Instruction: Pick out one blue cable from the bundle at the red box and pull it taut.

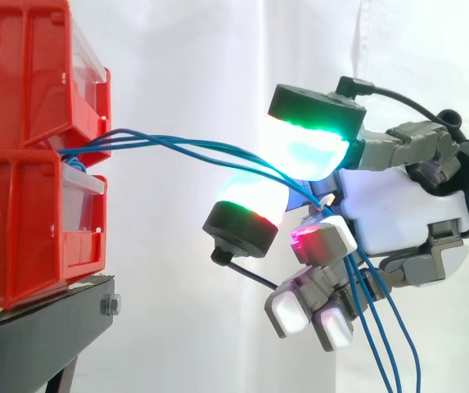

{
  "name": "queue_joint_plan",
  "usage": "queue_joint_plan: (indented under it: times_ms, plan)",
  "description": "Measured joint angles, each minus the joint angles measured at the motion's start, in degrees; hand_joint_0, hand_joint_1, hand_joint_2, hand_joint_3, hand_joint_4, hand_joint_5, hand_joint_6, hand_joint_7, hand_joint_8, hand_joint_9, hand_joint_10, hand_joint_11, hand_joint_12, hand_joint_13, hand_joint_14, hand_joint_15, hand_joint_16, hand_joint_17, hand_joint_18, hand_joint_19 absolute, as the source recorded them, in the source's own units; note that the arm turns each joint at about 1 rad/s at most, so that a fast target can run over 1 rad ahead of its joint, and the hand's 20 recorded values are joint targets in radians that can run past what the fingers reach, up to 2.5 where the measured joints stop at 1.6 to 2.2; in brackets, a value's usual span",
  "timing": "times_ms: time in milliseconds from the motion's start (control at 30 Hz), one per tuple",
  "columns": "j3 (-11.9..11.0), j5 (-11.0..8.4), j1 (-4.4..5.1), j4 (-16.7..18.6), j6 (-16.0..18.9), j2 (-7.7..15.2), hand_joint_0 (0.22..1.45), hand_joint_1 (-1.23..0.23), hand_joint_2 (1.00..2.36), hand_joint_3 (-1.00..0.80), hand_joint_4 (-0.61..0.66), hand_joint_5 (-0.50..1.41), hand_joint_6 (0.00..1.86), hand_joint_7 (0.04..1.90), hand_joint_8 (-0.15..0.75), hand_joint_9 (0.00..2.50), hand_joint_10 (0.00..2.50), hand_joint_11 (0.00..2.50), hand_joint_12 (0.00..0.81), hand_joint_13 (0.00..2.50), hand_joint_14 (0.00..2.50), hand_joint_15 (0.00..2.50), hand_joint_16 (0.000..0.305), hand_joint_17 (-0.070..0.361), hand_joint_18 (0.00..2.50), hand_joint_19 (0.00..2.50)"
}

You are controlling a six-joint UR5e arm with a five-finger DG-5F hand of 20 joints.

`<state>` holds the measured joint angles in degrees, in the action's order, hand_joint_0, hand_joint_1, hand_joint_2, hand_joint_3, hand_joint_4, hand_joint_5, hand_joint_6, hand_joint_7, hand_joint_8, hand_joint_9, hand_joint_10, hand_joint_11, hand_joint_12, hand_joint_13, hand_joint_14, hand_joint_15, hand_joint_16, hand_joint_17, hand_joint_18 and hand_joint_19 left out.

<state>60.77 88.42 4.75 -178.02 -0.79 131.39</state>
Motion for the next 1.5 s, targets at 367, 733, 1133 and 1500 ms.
queue_joint_plan:
  times_ms: [367,733,1133,1500]
  plan:
    - [-0.7,0.0,0.0,-1.0,0.0,0.0,0.67,-0.79,1.0,-0.5,0.0,-0.14,0.93,1.0,0.295,1.21,0.03,0.75,0.358,0.89,0.02,0.41,0.048,0.109,0.95,0.48]
    - [-0.9,0.0,0.0,-1.2,0.0,0.0,0.54,-0.63,1.0,-0.5,0.07,-0.13,0.89,0.93,0.3,1.23,0.02,0.75,0.369,0.89,0.02,0.42,0.051,0.115,0.96,0.49]
    - [-1.2,0.02,0.02,-1.6,0.0,0.0,0.6,-0.66,1.0,-0.5,0.05,-0.12,0.87,0.99,0.3,1.24,0.03,0.75,0.357,0.87,0.02,0.43,0.048,0.109,0.93,0.52]
    - [-1.3,0.01,0.0,-2.6,0.0,0.0,0.63,-0.82,1.02,-0.24,0.02,-0.12,0.89,1.08,0.312,1.24,0.02,0.76,0.36,0.87,0.02,0.44,0.049,0.11,0.94,0.51]
